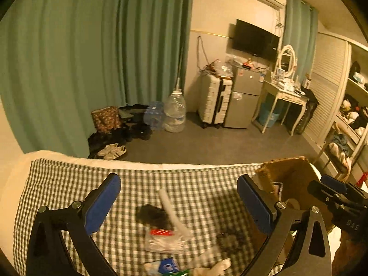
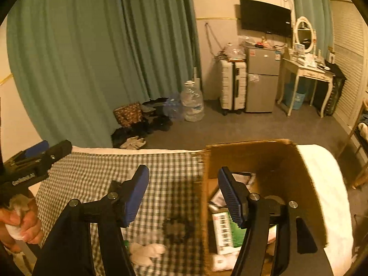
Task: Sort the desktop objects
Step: 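Move both tools back over the bed, then lower the left tool toward the clear jar while the right tool approaches the bead bracelet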
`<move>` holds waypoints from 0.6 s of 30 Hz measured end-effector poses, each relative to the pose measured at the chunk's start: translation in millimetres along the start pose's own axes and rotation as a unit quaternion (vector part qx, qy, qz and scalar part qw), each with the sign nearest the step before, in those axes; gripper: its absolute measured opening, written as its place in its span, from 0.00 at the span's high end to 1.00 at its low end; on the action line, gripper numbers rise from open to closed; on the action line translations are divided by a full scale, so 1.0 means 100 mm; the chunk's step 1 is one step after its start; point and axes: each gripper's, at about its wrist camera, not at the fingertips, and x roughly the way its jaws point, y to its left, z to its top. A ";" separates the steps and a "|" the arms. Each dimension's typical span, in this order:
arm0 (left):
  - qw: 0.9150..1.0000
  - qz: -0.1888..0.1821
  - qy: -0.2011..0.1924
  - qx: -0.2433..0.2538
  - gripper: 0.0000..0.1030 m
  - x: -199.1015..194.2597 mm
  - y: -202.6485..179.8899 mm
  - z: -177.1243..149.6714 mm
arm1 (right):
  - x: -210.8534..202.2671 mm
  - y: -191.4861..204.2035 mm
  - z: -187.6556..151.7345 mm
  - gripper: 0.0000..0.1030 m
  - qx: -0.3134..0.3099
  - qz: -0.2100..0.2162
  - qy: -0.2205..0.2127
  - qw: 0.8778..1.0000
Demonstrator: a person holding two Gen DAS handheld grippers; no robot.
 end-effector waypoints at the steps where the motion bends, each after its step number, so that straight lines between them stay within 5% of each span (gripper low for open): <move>1: 1.000 0.003 0.001 -0.002 0.00 0.01 0.07 -0.04 | 0.03 0.07 -0.01 0.39 -0.005 0.007 0.003 1.000; 18: 0.996 0.038 0.061 -0.056 0.00 0.42 0.79 -0.84 | 0.63 0.74 -0.25 0.39 -0.022 0.041 0.055 0.997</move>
